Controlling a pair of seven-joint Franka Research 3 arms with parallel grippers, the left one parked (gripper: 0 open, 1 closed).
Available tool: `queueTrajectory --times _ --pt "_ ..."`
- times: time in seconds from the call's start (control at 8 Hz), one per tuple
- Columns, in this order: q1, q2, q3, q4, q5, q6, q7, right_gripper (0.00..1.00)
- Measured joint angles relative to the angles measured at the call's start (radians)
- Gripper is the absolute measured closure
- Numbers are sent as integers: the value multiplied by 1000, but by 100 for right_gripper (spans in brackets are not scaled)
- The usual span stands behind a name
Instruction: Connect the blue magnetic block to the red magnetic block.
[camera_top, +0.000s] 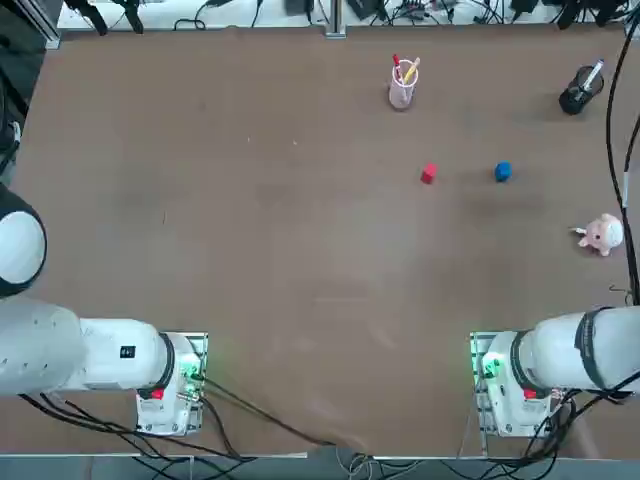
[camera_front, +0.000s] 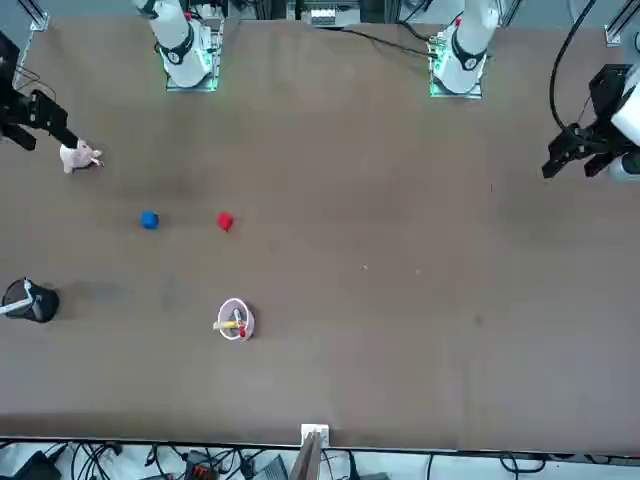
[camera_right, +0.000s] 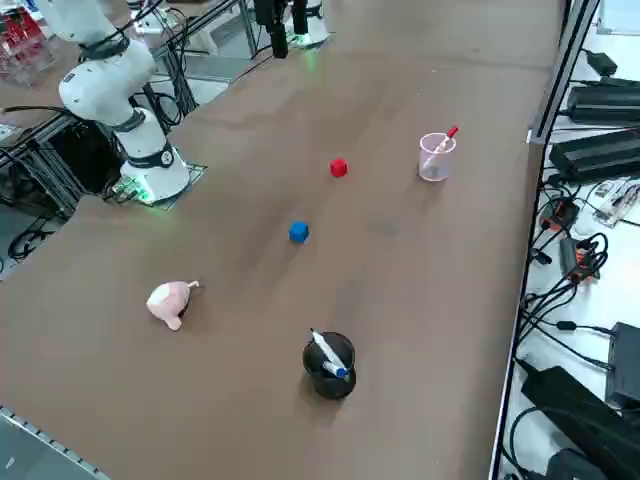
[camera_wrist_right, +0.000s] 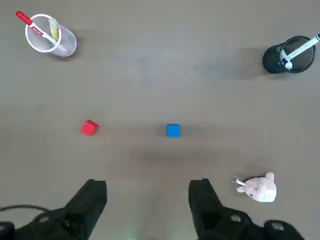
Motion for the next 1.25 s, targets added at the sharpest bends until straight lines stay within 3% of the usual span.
queueTrajectory --times 0.62,0.88,1.25 --pt "-1 17 7 -41 -9 7 -6 0" --pt "-5 36 1 -169 -24 140 -48 0" --pt "-35 83 -4 -432 -31 446 -57 0"
